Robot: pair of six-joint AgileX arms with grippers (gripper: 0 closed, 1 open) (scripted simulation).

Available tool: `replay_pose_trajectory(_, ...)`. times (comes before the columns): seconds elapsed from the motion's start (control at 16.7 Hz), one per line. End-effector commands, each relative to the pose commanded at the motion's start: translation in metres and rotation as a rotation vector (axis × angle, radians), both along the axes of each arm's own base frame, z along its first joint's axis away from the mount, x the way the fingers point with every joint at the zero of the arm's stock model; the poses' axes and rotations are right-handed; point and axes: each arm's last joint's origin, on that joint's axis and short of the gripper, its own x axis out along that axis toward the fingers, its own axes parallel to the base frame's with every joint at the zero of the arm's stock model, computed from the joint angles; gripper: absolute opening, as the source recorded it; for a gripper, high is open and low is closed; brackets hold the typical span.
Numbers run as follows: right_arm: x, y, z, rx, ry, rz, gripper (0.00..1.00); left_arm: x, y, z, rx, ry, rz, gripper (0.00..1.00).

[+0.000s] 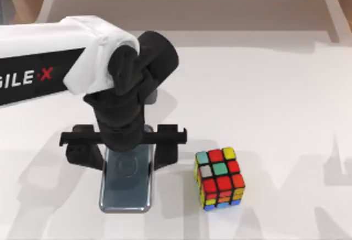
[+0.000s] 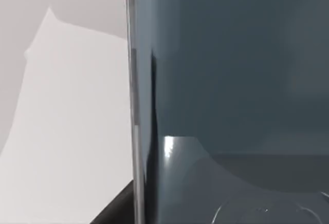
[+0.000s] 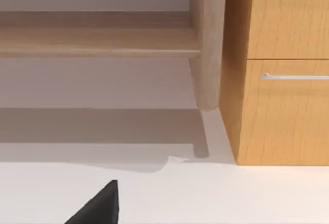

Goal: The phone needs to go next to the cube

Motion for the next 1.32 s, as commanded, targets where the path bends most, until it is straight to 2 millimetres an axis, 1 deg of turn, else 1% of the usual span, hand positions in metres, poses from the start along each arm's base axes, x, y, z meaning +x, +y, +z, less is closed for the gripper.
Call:
replay_pose_trajectory(0.42, 0.000, 0.000, 0.000, 0.000, 0.000, 0.000, 1.00, 0.003, -0.003, 0.012, -0.039, -0.049, 0.002, 0.00)
replay_pose_trajectory(1.32, 0.000, 0.000, 0.000, 0.000, 0.000, 0.000, 1.00, 0.010, -0.010, 0.051, -0.174, -0.218, 0.006, 0.00)
